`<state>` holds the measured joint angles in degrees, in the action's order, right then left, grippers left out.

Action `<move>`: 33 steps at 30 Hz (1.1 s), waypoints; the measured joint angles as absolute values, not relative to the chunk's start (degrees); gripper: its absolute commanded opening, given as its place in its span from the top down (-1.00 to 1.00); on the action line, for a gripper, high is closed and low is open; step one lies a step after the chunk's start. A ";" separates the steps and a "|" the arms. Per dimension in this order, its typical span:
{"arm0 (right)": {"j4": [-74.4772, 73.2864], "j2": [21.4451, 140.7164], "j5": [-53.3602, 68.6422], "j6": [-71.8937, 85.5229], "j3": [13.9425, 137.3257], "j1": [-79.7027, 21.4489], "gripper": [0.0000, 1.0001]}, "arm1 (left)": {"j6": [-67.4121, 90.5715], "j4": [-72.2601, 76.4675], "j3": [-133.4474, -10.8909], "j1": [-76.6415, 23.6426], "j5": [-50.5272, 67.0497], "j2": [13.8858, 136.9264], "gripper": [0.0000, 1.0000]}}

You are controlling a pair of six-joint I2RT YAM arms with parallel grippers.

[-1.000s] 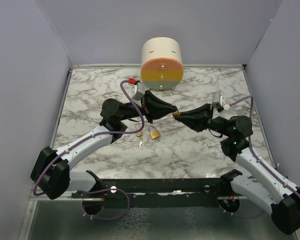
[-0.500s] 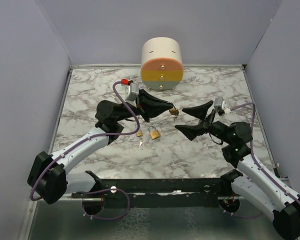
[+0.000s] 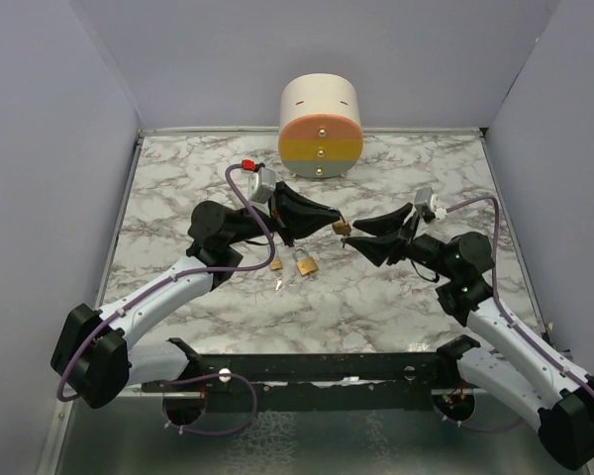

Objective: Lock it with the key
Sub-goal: Lock the lock.

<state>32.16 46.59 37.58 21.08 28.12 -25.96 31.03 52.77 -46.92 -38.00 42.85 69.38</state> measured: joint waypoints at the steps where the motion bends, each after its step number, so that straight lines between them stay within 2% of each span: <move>1: 32.29 47.07 38.20 21.12 28.27 -25.96 0.10 | 31.03 52.34 -46.92 -38.00 42.85 69.23 1.00; 13: 34.41 49.98 42.94 21.87 29.65 -25.96 0.09 | 30.92 48.86 -46.92 -38.00 42.83 69.17 1.00; 20: 36.47 50.83 43.79 22.50 30.09 -25.96 0.44 | 30.44 48.34 -46.92 -38.00 42.78 69.14 1.00; 26: 36.73 53.84 45.50 23.16 31.35 -25.96 0.49 | 30.15 48.34 -46.92 -37.93 42.57 69.17 1.00; 28: 36.93 54.39 45.89 23.42 31.55 -25.96 0.69 | 30.13 48.34 -46.92 -37.93 42.57 69.17 1.00; 29: 37.10 54.57 46.02 23.53 31.57 -25.96 0.90 | 30.11 48.34 -46.92 -37.93 42.54 69.21 1.00; 33: 37.28 54.72 46.52 23.83 31.59 -25.96 0.96 | 30.09 48.36 -47.13 -37.91 42.13 69.52 1.00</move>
<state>37.28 54.72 46.52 23.83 31.59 -25.96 30.09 48.36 -47.13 -37.91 42.13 69.52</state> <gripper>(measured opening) 0.057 0.038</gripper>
